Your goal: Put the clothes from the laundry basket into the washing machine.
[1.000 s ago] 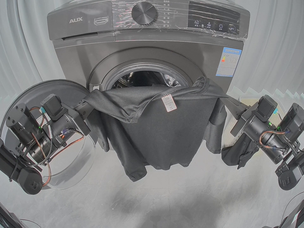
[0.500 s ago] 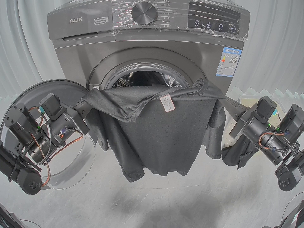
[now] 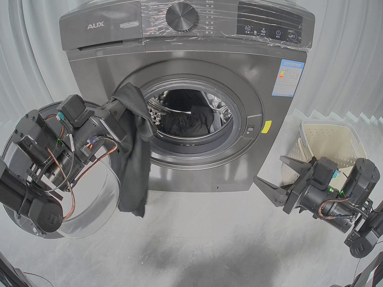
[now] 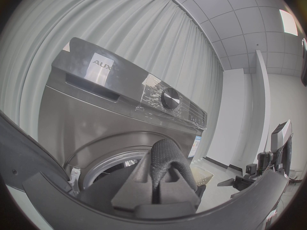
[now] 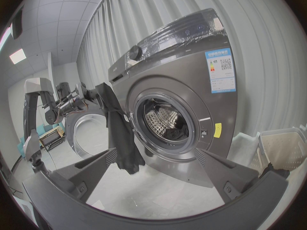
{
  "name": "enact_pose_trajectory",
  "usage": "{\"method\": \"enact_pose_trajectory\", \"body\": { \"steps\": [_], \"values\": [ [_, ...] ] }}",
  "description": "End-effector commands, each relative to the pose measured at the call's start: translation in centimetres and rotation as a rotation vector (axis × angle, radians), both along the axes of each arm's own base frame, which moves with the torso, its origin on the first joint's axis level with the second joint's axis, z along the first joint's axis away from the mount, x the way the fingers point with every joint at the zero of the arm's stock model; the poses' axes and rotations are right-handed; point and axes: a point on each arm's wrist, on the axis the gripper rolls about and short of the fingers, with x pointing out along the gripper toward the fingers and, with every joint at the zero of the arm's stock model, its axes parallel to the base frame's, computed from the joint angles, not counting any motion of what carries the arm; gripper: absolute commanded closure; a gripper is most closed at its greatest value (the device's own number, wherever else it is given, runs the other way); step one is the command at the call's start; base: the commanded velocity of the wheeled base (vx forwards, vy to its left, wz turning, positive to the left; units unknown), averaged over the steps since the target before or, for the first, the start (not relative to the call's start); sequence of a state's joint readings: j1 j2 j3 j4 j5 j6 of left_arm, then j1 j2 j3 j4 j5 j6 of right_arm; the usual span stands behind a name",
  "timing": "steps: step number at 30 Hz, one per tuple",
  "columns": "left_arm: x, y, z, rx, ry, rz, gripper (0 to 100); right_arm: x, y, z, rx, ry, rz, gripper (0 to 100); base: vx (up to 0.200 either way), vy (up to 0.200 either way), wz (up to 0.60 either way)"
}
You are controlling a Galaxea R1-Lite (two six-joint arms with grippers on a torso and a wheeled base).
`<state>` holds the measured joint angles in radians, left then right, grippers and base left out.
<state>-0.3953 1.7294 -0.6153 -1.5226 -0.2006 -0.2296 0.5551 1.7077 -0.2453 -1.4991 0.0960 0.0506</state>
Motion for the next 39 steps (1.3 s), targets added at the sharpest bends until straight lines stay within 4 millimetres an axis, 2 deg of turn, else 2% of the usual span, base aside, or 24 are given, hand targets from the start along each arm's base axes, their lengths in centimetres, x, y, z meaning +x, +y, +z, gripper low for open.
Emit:
{"method": "enact_pose_trajectory", "body": {
  "steps": [1,7,10,11,12,15,17,23,33,39],
  "values": [
    [0.1,-1.9,-0.7,0.008,0.025,-0.049,100,2.1,1.8,-1.6,-0.030,0.040,-0.042,0,0.000,0.000,0.00],
    [-0.1,-3.5,-0.7,0.026,0.016,-0.068,100,4.6,5.9,-3.2,-0.044,0.059,-0.119,0,0.000,0.000,0.00],
    [0.3,-3.8,-0.8,0.038,0.008,-0.065,100,5.9,7.8,-4.1,-0.051,0.067,-0.136,0,0.000,0.000,0.00],
    [0.3,-3.8,-0.8,0.038,0.008,-0.065,100,5.9,7.8,-4.1,-0.051,0.067,-0.136,0,0.000,0.000,0.00],
    [0.5,-3.9,-0.9,0.045,0.010,-0.063,100,6.5,8.9,-4.7,-0.052,0.069,-0.131,0,0.000,0.000,0.00],
    [1.0,-4.3,-1.1,0.049,0.009,-0.065,100,6.9,10.1,-5.4,-0.054,0.068,-0.113,0,0.000,0.000,0.00],
    [1.2,-4.8,-1.2,0.055,0.002,-0.072,100,6.5,11.1,-5.6,-0.051,0.068,-0.073,0,0.000,0.000,0.00],
    [1.5,-5.8,-1.0,0.052,-0.011,-0.090,100,5.9,12.0,-5.7,-0.049,0.068,-0.027,0,0.000,0.000,0.00],
    [0.8,-7.3,-0.7,0.048,-0.020,-0.130,100,9.7,13.7,-7.4,-0.029,0.049,-0.042,0,0.000,0.000,0.00],
    [0.8,-7.7,-0.2,0.039,-0.033,-0.138,100,10.9,15.0,-8.6,-0.024,0.043,-0.030,0,0.000,0.000,0.00]
  ]
}}
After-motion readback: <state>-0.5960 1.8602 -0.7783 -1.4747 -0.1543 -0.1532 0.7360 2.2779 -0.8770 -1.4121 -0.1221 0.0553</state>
